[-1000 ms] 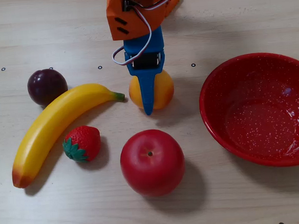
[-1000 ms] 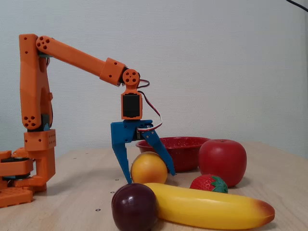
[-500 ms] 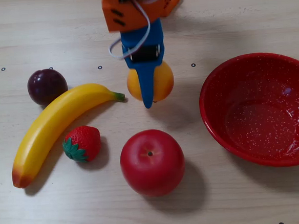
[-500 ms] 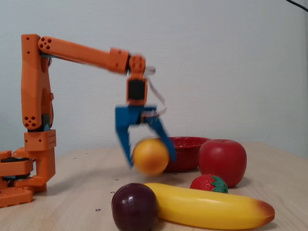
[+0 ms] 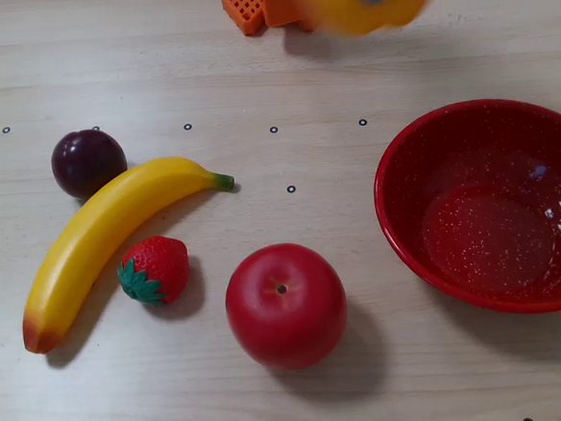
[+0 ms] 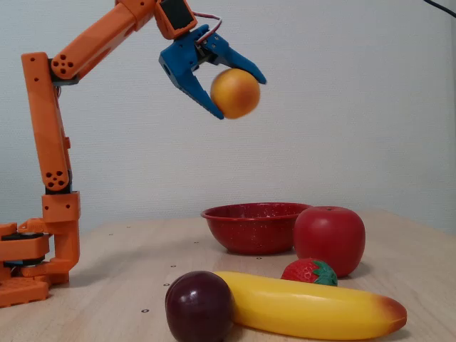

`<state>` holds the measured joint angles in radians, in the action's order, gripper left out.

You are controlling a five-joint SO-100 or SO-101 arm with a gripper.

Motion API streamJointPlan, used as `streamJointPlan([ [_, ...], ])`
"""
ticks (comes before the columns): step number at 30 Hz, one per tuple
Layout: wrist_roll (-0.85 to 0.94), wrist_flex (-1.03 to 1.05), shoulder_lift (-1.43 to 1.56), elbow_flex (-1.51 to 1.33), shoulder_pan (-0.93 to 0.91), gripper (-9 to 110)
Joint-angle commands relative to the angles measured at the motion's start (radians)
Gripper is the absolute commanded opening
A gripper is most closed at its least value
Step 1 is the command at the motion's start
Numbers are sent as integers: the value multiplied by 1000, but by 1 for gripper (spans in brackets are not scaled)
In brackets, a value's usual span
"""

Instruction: Put the peach in the red bowl.

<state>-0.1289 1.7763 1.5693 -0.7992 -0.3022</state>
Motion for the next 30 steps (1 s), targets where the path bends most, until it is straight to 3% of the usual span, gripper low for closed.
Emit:
streamJointPlan([
  [1,54,-6,-12,91,-100,0],
  [8,132,-66,-284,80,-298,0],
  [17,61,-270,-578,81,-278,1],
  [23,61,-339,-617,81,-218,43],
  [26,80,-333,-604,109,-198,58],
  [30,98,-287,-591,173,-181,60],
])
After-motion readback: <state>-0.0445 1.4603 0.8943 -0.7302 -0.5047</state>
